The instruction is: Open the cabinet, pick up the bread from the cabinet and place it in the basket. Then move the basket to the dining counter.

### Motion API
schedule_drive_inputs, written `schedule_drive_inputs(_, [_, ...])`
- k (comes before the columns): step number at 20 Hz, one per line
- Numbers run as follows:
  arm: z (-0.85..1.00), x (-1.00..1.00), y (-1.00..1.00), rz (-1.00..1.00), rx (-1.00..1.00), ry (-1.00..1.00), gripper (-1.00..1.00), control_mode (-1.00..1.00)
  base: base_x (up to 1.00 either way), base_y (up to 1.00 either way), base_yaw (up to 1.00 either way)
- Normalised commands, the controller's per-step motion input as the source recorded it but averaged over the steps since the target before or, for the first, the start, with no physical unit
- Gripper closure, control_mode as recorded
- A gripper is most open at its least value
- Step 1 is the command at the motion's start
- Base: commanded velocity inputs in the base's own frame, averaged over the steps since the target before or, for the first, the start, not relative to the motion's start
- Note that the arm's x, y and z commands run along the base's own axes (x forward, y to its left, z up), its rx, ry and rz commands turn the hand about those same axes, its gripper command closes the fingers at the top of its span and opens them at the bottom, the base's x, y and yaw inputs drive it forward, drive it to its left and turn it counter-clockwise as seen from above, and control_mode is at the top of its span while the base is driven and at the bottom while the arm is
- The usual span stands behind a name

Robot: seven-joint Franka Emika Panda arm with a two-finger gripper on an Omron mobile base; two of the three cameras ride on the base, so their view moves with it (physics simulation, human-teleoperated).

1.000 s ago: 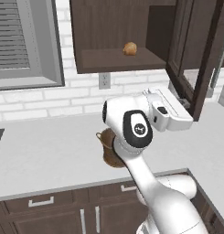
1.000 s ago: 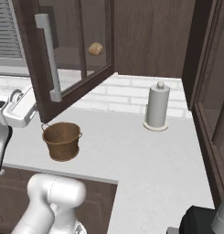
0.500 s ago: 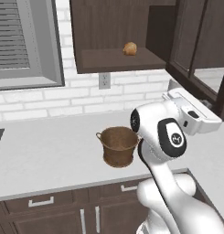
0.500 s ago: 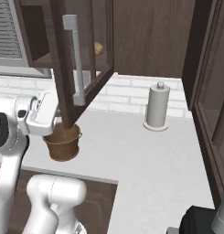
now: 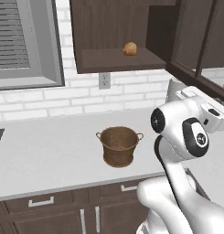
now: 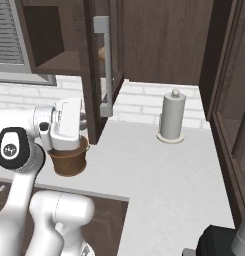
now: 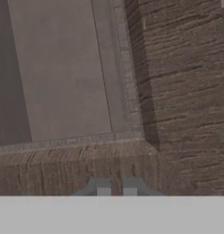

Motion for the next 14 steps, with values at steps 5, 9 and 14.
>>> schedule_drive_inputs(5, [0.00,0.01,-0.18,0.03,0.00,0.00,1.00,-1.00,0.00,0.00,0.00])
schedule_drive_inputs(9, [0.00,0.08,-0.21,0.03,0.00,0.00,1.00,-1.00,0.00,0.00,0.00])
schedule_drive_inputs(14, [0.00,0.18,-0.55,0.06,0.00,0.00,1.00,-1.00,0.00,0.00,0.00])
